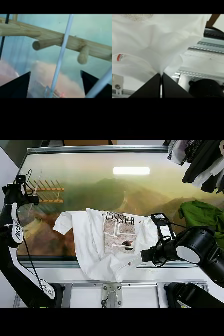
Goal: Fold the clothes and pants, and hang the long-sleeved shirts on hangers.
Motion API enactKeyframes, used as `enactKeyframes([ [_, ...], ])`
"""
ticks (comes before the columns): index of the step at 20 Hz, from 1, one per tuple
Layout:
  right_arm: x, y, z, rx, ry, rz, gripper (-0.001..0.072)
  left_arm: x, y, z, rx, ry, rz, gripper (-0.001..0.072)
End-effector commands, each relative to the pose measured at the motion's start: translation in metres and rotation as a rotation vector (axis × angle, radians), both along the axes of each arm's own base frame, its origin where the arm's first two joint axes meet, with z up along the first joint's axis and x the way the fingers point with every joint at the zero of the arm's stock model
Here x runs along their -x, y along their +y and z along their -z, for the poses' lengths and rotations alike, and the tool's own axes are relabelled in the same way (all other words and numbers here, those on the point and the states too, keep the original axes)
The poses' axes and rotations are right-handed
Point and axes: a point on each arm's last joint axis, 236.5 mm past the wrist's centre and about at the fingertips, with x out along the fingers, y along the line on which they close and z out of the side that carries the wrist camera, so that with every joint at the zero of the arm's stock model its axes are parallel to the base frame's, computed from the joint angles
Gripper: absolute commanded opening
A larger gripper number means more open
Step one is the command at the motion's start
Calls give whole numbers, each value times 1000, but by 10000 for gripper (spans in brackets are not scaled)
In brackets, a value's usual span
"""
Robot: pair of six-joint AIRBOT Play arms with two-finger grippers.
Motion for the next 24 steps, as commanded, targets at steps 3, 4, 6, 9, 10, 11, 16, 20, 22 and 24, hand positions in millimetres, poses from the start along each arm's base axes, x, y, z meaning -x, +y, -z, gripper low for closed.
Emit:
enactKeyframes([
  [3,0,0,0,1,1,-1,19,5,4,28,18,41,-12,714],
  [4,0,0,0,1,1,-1,18,5,4,32,20,46,-12,714],
  [6,0,0,0,1,1,-1,18,4,4,33,19,44,-10,714],
  [9,0,0,0,1,1,-1,18,3,4,33,19,38,-9,713],
  [10,0,0,0,1,1,-1,18,3,4,33,19,39,-9,713],
  [11,0,0,0,1,1,-1,19,3,4,33,19,40,-10,659],
  [16,0,0,0,1,1,-1,18,13,2,36,30,78,-25,17],
  [20,0,0,0,1,1,-1,18,14,1,36,31,85,-27,16],
  [22,0,0,0,1,1,-1,18,15,0,31,29,89,-27,15],
  [24,0,0,0,1,1,-1,18,16,-3,26,30,90,-27,15],
])
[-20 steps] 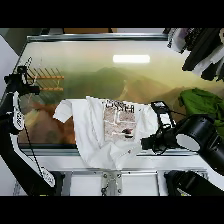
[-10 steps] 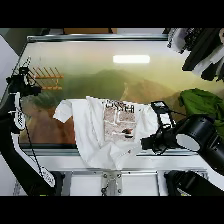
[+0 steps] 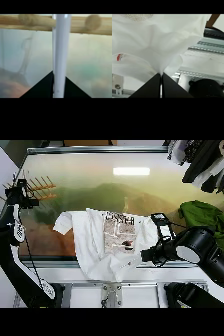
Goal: Fold the clothes and pants, and hang the long-sleeved shirts on hangers.
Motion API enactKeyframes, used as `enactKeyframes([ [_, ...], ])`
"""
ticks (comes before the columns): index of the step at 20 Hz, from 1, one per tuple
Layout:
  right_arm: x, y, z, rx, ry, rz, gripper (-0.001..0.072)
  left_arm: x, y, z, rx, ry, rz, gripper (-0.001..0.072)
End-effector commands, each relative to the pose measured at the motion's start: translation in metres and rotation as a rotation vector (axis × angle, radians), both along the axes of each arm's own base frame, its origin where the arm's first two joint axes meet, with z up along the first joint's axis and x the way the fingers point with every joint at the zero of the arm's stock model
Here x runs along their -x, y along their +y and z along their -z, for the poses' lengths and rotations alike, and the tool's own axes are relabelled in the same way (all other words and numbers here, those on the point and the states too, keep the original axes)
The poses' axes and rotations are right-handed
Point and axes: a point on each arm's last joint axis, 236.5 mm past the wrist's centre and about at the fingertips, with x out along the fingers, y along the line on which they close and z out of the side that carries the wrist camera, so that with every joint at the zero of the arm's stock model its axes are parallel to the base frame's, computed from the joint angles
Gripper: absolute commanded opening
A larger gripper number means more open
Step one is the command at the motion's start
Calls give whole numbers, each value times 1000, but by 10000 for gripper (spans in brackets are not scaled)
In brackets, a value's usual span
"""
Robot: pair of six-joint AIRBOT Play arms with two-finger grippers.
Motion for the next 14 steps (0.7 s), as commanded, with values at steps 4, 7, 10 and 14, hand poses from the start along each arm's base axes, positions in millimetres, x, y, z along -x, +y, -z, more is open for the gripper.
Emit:
enactKeyframes([
  [4,0,0,0,1,1,-1,18,-1,-17,-26,-9,4,20,15],
  [7,0,0,0,1,1,-1,18,-9,-30,-52,-30,-32,53,15],
  [10,0,0,0,1,1,-1,18,-11,-44,-76,-36,-54,71,15],
  [14,0,0,0,1,1,-1,18,-11,-56,-91,-42,-75,94,15],
])
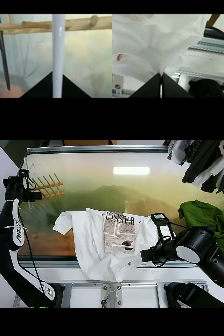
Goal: Fold the clothes and pants, and hang the long-sleeved shirts on hangers.
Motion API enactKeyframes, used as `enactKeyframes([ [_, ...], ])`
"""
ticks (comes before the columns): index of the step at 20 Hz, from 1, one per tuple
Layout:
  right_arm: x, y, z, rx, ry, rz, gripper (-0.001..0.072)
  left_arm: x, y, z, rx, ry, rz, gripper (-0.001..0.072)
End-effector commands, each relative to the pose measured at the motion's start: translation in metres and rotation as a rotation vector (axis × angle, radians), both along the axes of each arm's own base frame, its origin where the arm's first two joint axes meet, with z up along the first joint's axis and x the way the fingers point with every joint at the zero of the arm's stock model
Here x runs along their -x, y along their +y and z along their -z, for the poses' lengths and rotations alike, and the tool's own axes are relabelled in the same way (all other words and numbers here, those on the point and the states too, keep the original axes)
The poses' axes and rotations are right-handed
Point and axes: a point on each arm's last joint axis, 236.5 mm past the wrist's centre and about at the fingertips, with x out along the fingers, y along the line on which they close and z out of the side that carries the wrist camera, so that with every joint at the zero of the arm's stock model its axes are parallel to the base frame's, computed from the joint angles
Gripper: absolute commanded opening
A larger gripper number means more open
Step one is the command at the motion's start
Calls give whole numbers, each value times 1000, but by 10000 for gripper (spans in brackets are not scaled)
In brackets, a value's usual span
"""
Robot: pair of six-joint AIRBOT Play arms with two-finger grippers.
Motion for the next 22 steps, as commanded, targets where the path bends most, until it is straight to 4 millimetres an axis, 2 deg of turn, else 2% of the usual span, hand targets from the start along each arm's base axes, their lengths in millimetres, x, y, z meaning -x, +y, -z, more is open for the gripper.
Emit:
enactKeyframes([
  [1,0,0,0,1,1,-1,18,1,-10,-16,-8,-30,23,15],
  [5,0,0,0,1,1,-1,18,11,-16,-29,-12,-88,40,15],
  [9,0,0,0,1,1,-1,18,15,-40,-53,-24,-158,100,15],
  [12,0,0,0,1,1,-1,18,15,-58,-79,-33,-218,140,15],
  [19,0,0,0,1,1,-1,18,24,-69,-147,-62,-334,168,16],
  [21,0,0,0,1,1,-1,18,30,-85,-165,-87,-328,249,16],
  [22,0,0,0,1,1,-1,18,34,-99,-171,-85,-316,323,16],
])
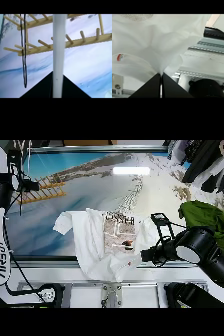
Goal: Fold the clothes and pants, and hang the long-sleeved shirts on hangers.
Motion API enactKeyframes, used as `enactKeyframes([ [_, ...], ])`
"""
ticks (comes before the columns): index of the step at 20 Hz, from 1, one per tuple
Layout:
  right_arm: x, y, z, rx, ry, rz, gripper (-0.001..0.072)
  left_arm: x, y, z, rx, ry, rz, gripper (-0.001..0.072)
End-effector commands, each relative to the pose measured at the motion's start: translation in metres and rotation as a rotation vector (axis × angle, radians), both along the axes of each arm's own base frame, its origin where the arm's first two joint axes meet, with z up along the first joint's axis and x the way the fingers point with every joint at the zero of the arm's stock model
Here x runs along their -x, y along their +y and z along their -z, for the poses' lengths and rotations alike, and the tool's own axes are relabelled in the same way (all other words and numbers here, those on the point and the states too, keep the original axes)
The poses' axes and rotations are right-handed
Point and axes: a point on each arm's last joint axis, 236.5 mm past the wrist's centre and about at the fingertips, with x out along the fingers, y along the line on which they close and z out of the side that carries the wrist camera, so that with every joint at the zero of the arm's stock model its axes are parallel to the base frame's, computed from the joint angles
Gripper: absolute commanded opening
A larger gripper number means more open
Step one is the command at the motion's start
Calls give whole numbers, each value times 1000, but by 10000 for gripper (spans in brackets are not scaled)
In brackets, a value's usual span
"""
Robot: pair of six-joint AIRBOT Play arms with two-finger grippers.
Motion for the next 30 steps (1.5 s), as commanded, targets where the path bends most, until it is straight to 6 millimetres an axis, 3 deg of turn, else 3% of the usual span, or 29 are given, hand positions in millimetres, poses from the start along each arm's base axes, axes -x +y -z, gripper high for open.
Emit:
enactKeyframes([
  [1,0,0,0,1,1,-1,18,15,-42,-27,-37,30,217,16],
  [4,0,0,0,1,1,-1,18,50,-111,-32,40,119,586,16],
  [7,0,0,0,1,1,-1,18,102,-179,-46,182,140,1003,15],
  [9,0,0,0,1,1,-1,18,139,-199,-54,283,161,1202,16],
  [11,0,0,0,1,1,-1,18,160,-192,-50,321,225,1240,16],
  [14,0,0,0,1,1,-1,18,153,-177,-48,311,218,1185,17],
  [17,0,0,0,1,1,-1,18,162,-180,-34,316,246,1236,16],
  [22,0,0,0,1,1,-1,18,222,-191,6,440,414,1448,16],
  [26,0,0,0,1,1,-1,18,234,-200,22,443,410,1454,16],
  [30,-2,-2,1,6,0,10,18,263,-223,41,467,452,1496,16],
])
